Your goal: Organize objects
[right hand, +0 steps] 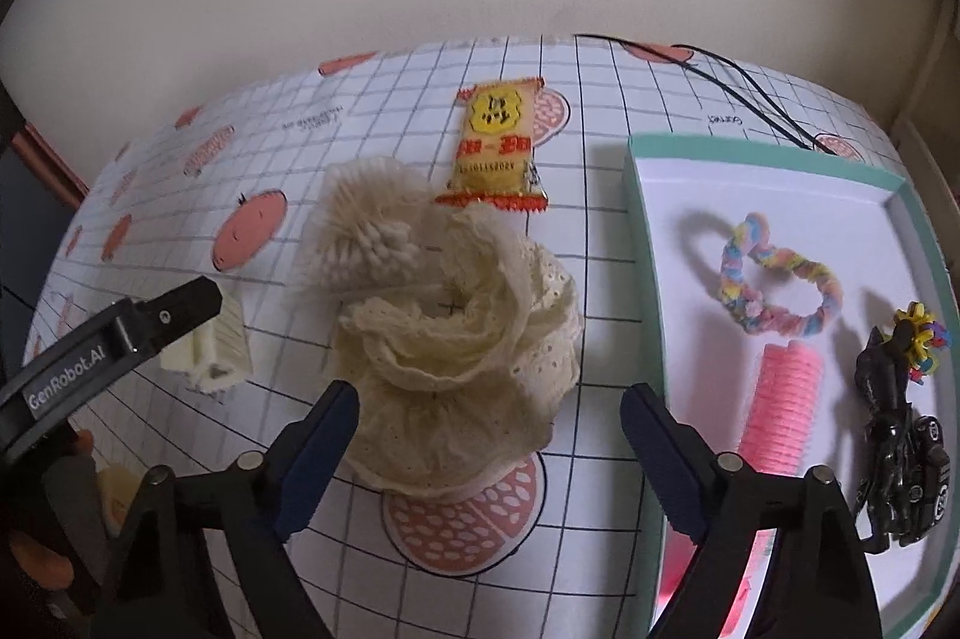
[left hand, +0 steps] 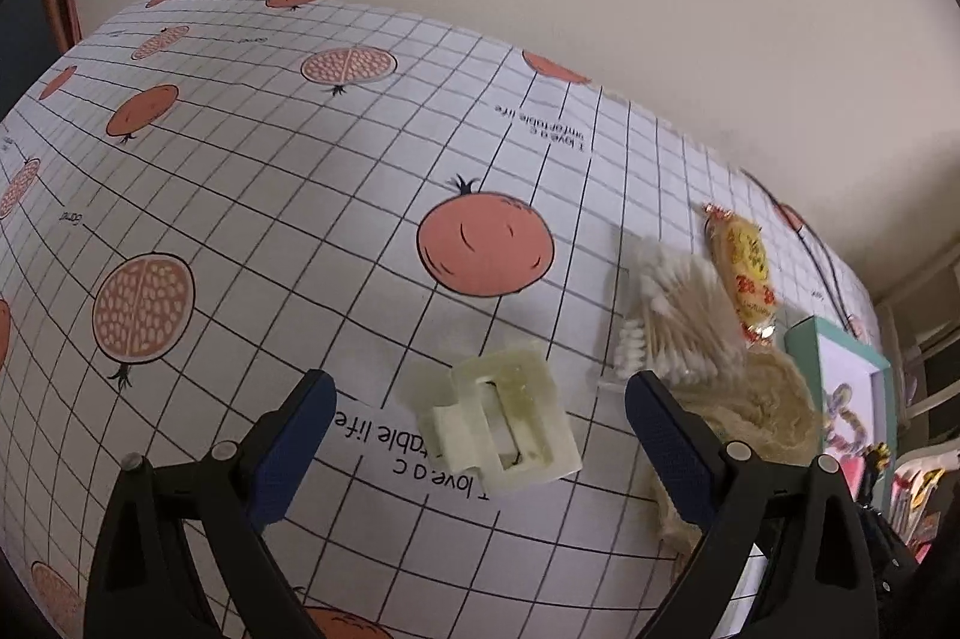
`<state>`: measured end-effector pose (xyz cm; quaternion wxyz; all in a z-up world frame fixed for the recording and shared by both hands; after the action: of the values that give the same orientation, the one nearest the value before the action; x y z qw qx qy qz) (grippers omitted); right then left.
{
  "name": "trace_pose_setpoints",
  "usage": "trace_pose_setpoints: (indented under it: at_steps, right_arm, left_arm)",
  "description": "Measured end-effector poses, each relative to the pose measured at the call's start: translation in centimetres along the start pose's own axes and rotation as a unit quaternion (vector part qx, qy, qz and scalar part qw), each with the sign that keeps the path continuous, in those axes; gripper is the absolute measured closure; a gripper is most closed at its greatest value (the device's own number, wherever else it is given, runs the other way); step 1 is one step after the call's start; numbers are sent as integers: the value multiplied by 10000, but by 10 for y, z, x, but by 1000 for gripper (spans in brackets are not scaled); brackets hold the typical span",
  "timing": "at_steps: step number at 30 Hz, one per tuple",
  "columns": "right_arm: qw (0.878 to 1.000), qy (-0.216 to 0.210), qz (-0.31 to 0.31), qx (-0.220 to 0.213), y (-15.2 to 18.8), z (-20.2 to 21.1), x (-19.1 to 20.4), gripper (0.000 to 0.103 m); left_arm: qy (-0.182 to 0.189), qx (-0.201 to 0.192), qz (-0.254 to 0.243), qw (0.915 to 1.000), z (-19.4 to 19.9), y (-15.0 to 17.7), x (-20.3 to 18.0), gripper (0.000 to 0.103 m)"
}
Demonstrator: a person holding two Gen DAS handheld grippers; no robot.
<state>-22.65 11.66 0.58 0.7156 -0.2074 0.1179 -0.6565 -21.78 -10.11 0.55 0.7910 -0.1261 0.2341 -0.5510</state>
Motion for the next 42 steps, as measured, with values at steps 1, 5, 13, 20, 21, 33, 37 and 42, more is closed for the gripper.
trace_pose_setpoints:
  at_steps: [1,5,13,20,21,33,37,42]
  right_arm:
    - [10000,44,49,-26,0,0,1,15]
    - [10000,17,94,20,1,-3,2,23]
    - [9998,-61,132,145,5,-10,4,48]
    - [9995,-227,86,194,7,-11,5,66]
    - [9995,-249,85,198,7,-11,5,70]
    - [9989,-389,96,226,7,-9,7,85]
    - [9989,-401,112,229,7,-8,8,86]
    - [9988,-427,87,227,6,-7,7,88]
  left_arm:
    - [-23,49,-12,10000,-3,1,0,6]
    - [-66,160,-28,9998,-8,5,0,6]
    - [13,240,-91,9997,-14,10,-2,6]
    - [19,243,-227,9994,-14,11,-9,7]
    - [24,240,-215,9995,-16,10,-9,9]
    - [-61,217,-335,9992,-15,9,-12,36]
    - [-66,240,-378,9990,-15,9,-14,43]
    - [-76,215,-473,9986,-11,10,-17,47]
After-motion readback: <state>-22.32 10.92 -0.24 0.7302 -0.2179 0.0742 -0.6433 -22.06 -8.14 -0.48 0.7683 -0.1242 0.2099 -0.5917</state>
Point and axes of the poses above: each gripper's, at about its wrist camera, not at the fingertips, and z roughly against the way its jaws point, x to its left, y to its underside, the point moved 2 cm from there along -z, roughly the way its jaws point, and after that the axes turned 1 degree about y, right-handed, at the moved point
